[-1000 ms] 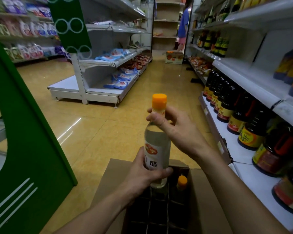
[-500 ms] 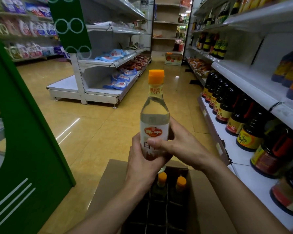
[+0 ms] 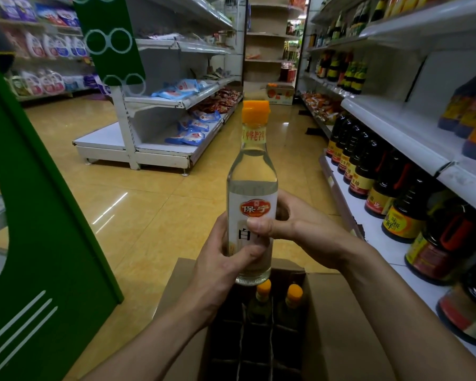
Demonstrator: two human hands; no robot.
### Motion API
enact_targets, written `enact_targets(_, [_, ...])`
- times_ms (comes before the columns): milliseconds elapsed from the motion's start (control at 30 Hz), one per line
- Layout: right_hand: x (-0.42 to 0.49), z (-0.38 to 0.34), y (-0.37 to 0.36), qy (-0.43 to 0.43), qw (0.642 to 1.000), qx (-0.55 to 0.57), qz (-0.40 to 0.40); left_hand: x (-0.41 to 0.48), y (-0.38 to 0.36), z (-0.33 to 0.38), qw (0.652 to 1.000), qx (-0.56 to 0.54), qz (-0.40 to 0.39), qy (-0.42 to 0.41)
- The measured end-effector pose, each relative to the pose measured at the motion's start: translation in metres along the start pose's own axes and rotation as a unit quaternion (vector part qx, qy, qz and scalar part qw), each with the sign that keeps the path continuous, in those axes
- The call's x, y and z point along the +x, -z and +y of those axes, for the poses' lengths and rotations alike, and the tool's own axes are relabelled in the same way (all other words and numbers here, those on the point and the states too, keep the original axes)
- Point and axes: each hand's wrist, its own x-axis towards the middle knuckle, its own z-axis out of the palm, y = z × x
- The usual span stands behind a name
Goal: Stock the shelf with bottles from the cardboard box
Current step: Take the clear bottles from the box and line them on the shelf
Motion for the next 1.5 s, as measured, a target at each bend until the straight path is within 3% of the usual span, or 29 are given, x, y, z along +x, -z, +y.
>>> enact_targets(333, [-0.005, -0.013, -0.008, -0.031, 0.997, 0.074, -0.003, -0.004, -0.009, 0.03, 0.999, -0.016, 0.029, 0.005])
enact_targets(533, [-0.02, -0.077, 0.011, -0.075, 0.991, 0.112, 0.0, -0.008, -0.02, 0.09, 0.998, -0.036, 0.029, 0.032])
enact_targets(767, [-0.022, -0.221, 0.046, -0.097, 0.99, 0.1, 0.03, 0.013, -0.02, 0.236, 0.998, -0.052, -0.001, 0.039])
enact_targets(1167, [-0.021, -0.543, 0.11, -0.078, 0.993, 0.038, 0.082, 0.049, -0.021, 0.557, 0.996, -0.077, -0.048, -0.005])
enact_targets(1500, [-0.044, -0.705, 0.142, -0.052, 0.986, -0.029, 0.158, 0.06, -0.037, 0.724, 0.991, -0.075, -0.11, -0.013])
